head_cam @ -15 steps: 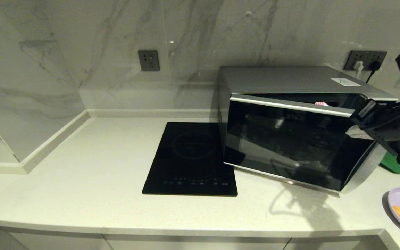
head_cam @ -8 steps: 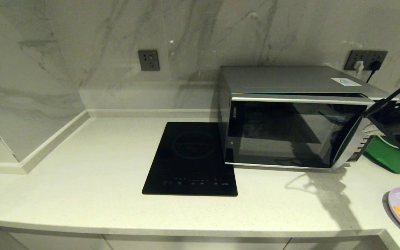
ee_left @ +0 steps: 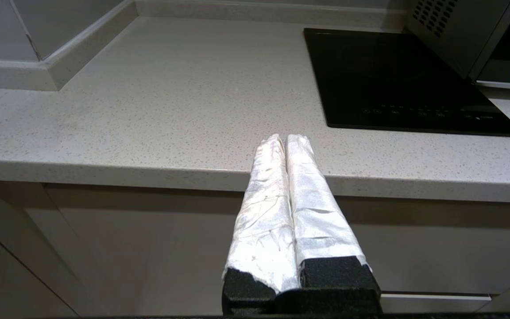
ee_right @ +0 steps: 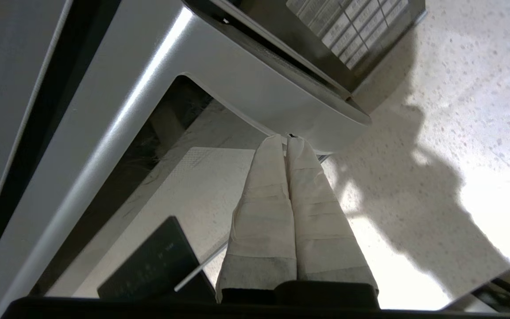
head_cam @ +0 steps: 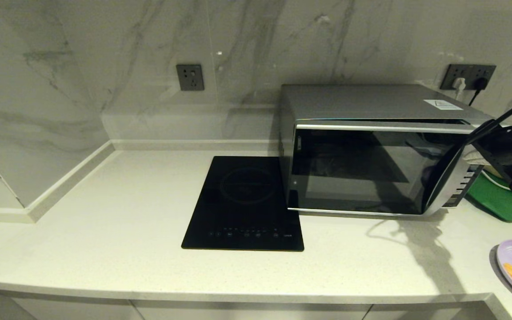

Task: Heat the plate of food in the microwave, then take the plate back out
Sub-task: Close the microwave oven

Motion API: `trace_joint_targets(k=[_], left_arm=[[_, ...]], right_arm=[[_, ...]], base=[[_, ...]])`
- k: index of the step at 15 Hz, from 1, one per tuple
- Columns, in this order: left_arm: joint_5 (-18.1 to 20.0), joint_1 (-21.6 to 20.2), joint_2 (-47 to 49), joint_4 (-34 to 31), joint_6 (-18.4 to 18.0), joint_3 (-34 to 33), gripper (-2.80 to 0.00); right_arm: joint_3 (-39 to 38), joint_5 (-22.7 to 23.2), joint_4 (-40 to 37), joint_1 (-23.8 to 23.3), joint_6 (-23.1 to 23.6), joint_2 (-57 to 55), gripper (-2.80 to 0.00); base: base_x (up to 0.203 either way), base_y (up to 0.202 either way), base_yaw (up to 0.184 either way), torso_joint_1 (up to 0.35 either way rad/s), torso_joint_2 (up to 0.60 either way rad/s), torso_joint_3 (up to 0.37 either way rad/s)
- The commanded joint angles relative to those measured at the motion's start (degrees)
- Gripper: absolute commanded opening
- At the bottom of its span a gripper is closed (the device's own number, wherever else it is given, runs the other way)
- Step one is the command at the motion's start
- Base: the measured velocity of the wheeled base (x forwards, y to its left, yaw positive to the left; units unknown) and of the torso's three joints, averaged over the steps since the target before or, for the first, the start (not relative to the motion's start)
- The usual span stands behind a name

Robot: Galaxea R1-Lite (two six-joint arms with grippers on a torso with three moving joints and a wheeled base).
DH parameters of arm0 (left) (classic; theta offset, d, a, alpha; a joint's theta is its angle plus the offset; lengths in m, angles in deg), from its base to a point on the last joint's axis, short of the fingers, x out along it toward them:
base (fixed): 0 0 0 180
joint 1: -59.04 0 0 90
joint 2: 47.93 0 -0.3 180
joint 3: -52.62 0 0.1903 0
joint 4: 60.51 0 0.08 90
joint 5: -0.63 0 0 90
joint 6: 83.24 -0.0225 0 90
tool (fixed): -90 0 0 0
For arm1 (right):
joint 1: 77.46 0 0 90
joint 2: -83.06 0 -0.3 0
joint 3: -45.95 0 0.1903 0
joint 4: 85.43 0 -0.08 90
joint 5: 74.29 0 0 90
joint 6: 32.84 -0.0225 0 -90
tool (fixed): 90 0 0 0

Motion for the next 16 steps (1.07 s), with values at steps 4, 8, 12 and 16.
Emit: trace_joint_targets(k=[4,8,12,16], left_arm=[[-0.02,0.0,0.0,0.03,0.05,-0.01,-2.8],[-0.02,0.0,0.0,0.04,0.04,-0.01,-2.8],[-0.02,0.0,0.0,0.02,0.0,-0.01,-2.8],[-0.02,0.0,0.0,0.03,-0.02,-0.01,-2.8]], right_arm=[[0.62,0.25,3.55,-0.71,-0.29,-2.38,-2.8],[0.55,5.85,5.63,-1.15,-0.29,-2.78,-2.8],[0.19,7.53,8.11,-1.15,-0.29,-3.27,-2.8],[0.54,9.62,8.14,-1.15,-0.28,-2.83,-2.8]], base=[[0.0,0.0,0.0,0.0,0.0,0.0],[0.0,0.0,0.0,0.0,0.0,0.0],[0.0,0.0,0.0,0.0,0.0,0.0],[0.0,0.0,0.0,0.0,0.0,0.0]])
